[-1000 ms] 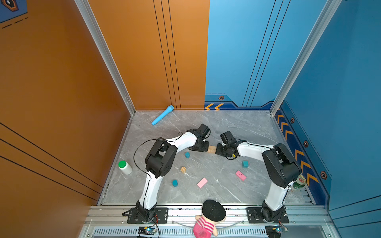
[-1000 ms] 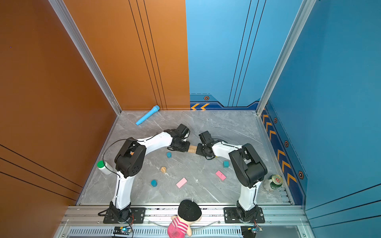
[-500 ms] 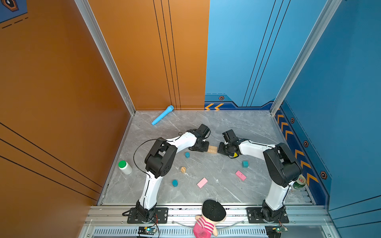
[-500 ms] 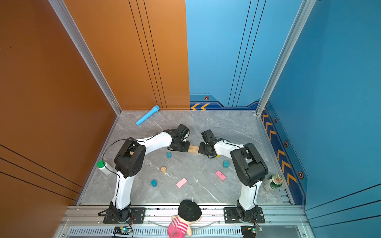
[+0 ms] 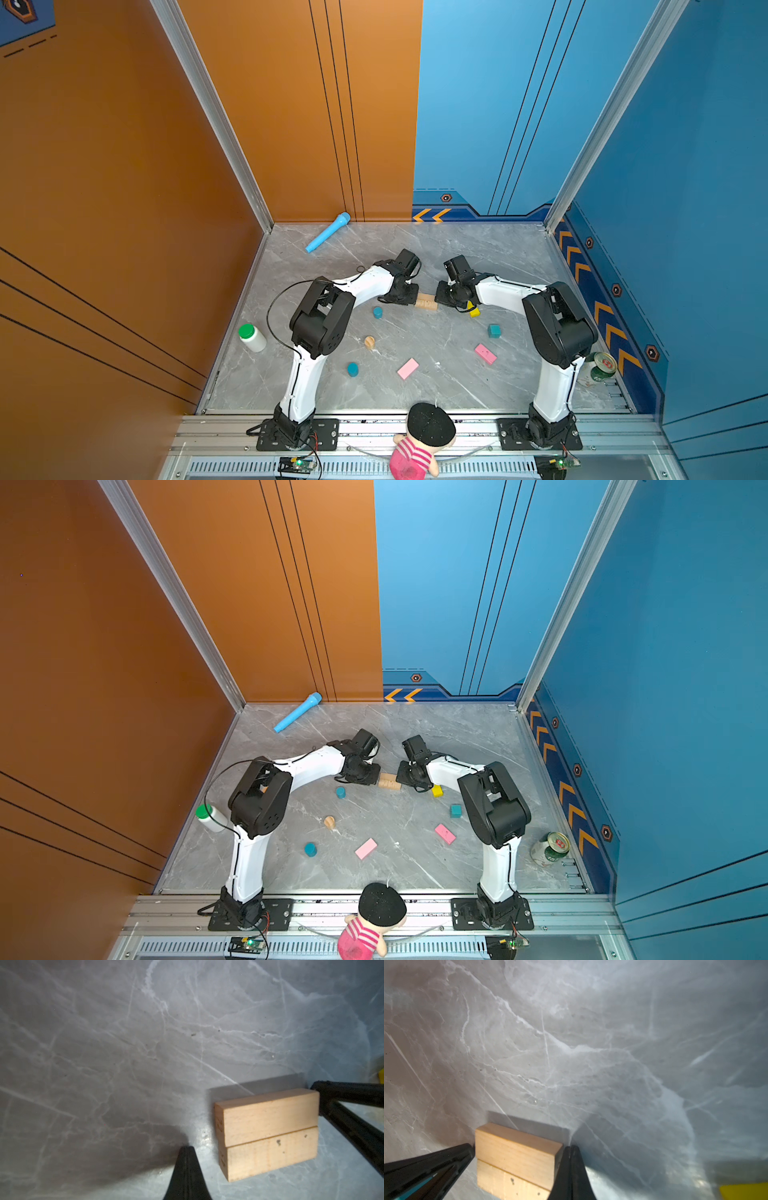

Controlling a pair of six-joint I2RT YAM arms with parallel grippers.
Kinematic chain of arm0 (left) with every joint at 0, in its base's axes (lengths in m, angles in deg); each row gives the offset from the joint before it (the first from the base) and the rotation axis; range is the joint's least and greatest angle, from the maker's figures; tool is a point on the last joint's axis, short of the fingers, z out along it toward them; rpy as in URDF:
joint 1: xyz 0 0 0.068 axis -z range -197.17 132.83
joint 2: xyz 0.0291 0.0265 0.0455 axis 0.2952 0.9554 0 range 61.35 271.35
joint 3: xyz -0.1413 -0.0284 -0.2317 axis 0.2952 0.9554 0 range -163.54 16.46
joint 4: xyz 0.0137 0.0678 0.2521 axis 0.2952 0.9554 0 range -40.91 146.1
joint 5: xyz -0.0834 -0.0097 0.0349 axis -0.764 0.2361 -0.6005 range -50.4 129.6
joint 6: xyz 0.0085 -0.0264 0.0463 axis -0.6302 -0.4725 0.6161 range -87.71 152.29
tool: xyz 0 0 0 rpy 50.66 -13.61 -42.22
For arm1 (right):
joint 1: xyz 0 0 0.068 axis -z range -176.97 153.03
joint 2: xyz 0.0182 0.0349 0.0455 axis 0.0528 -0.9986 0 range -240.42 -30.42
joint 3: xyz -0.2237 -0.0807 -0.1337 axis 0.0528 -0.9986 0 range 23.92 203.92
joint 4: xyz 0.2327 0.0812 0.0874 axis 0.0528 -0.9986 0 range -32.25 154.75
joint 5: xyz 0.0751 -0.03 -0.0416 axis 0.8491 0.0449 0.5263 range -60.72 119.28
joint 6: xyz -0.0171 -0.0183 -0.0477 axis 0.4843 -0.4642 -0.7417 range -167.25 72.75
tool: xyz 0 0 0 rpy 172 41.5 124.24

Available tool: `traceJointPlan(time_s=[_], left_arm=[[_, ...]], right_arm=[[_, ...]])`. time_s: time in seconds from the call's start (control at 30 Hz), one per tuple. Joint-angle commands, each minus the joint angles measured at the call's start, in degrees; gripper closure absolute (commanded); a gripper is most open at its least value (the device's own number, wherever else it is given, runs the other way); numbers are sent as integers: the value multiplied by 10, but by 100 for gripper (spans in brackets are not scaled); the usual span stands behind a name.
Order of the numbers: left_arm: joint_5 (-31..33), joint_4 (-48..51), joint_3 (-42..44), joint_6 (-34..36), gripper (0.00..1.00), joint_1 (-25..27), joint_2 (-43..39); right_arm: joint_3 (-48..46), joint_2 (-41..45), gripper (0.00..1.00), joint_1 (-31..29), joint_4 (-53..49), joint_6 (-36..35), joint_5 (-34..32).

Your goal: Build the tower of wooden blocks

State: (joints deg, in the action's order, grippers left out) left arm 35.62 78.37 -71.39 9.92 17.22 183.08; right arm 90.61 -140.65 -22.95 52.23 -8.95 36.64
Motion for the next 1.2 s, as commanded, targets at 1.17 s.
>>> traceJointPlan(time_s=[1.17], left_arm=[[43,70,46,0,100,-15,22]], right_arm=[[-71,78,100,5,-39,-2,-27]])
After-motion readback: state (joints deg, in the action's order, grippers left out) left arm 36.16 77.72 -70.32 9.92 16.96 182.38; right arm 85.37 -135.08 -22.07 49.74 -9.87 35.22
